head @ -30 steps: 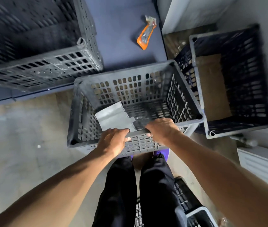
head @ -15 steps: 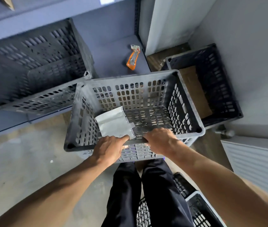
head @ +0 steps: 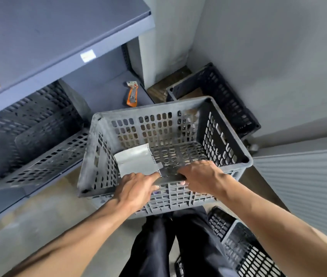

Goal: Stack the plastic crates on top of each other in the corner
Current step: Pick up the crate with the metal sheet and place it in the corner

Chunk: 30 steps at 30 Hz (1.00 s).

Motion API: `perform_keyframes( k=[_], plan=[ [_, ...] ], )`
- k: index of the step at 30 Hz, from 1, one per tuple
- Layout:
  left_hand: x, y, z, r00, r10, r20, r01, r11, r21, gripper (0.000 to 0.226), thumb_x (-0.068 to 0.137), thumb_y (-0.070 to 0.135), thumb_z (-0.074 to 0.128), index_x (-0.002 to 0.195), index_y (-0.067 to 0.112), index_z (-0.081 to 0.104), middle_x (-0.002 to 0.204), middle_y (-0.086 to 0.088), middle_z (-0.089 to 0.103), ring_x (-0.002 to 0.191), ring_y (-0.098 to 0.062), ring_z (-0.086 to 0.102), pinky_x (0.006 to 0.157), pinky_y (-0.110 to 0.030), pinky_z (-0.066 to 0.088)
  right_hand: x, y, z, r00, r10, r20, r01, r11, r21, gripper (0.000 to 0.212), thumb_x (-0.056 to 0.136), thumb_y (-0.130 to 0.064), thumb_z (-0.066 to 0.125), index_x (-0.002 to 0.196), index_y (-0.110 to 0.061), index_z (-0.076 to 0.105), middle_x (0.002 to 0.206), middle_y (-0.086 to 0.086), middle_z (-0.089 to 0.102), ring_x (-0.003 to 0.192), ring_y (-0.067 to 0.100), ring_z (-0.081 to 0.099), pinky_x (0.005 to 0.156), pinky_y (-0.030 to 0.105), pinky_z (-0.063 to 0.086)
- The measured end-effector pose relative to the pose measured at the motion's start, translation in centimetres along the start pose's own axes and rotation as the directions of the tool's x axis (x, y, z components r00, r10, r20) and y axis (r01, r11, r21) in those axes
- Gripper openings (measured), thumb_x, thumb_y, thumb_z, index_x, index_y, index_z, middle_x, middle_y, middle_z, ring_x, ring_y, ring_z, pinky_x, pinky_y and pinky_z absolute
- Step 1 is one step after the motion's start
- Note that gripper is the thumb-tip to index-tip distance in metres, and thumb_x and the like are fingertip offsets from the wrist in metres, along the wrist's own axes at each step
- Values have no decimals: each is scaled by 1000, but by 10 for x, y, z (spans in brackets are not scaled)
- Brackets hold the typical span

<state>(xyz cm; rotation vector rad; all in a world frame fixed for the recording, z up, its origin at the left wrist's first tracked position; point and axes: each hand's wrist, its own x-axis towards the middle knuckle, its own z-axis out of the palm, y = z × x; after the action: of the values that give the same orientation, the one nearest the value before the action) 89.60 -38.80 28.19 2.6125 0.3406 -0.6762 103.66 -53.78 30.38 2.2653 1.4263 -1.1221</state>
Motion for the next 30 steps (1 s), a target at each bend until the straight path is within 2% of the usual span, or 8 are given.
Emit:
perform_keyframes(
  k=[3, 5, 7, 9, 14, 19, 23, 30],
  plan=[
    [1, 8, -33, 997, 70, 12, -71, 982, 173, 25, 98, 41, 40, 114, 27, 53, 85, -4, 66, 75, -29, 61, 71, -38, 52, -26, 1, -12, 997, 37, -73, -30, 995, 92, 31, 99, -20, 48, 128, -18, 57, 125, 13, 61, 111, 32, 57, 90, 39, 44],
    [0, 15, -52, 992, 122, 13, -122, 973, 198, 23, 99, 38, 42, 114, 25, 55, 86, -5, 69, 66, -23, 58, 65, -31, 49, -42, 2, -19, 990, 70, -122, -52, 989, 141, 28, 99, -22, 48, 125, -18, 59, 115, 10, 64, 103, 30, 60, 88, 39, 48],
    [-1, 26, -68, 984, 177, 7, -174, 965, 196, 17, 101, 27, 50, 114, 22, 58, 84, -1, 73, 47, -8, 48, 54, -16, 41, -55, 3, -23, 977, 124, -171, -101, 985, 140, 30, 99, -17, 43, 126, -23, 55, 104, 1, 67, 82, 19, 64, 74, 29, 54],
    [1, 38, -82, 974, 225, 12, -222, 948, 227, 23, 98, 16, 57, 120, 24, 57, 79, 8, 73, 41, -6, 47, 51, -14, 39, -67, 7, -28, 964, 192, -186, -152, 966, 211, 31, 96, -11, 46, 122, -23, 57, 92, -4, 67, 72, 15, 65, 67, 26, 56],
    [16, 65, -107, 949, 314, 9, -308, 925, 224, 41, 93, -1, 55, 123, 27, 53, 96, 7, 76, 65, -13, 71, 70, -33, 60, -101, 24, -48, 934, 292, -208, -243, 943, 229, 26, 96, -18, 48, 118, -21, 60, 105, 4, 70, 91, 28, 68, 72, 36, 54],
    [41, 101, -121, 924, 381, 34, -374, 884, 279, 39, 92, -1, 53, 117, 29, 54, 88, 4, 76, 81, -18, 74, 73, -39, 60, -128, 50, -51, 892, 394, -220, -322, 898, 300, 24, 96, -25, 48, 117, -21, 60, 107, 6, 70, 96, 30, 67, 75, 36, 51],
    [66, 136, -130, 913, 402, 69, -399, 845, 357, 28, 92, 3, 53, 103, 29, 49, 83, 2, 75, 78, -20, 72, 68, -39, 58, -147, 80, -49, 873, 446, -198, -354, 858, 371, 22, 94, -25, 51, 113, -25, 61, 107, 4, 70, 99, 29, 66, 79, 37, 52],
    [107, 187, -139, 889, 438, 133, -452, 798, 399, 15, 94, 9, 54, 97, 23, 51, 84, -1, 74, 79, -22, 71, 68, -39, 57, -160, 132, -47, 851, 487, -197, -374, 825, 423, 23, 93, -24, 51, 114, -25, 61, 110, 4, 70, 102, 30, 66, 83, 37, 51]
  ],
)
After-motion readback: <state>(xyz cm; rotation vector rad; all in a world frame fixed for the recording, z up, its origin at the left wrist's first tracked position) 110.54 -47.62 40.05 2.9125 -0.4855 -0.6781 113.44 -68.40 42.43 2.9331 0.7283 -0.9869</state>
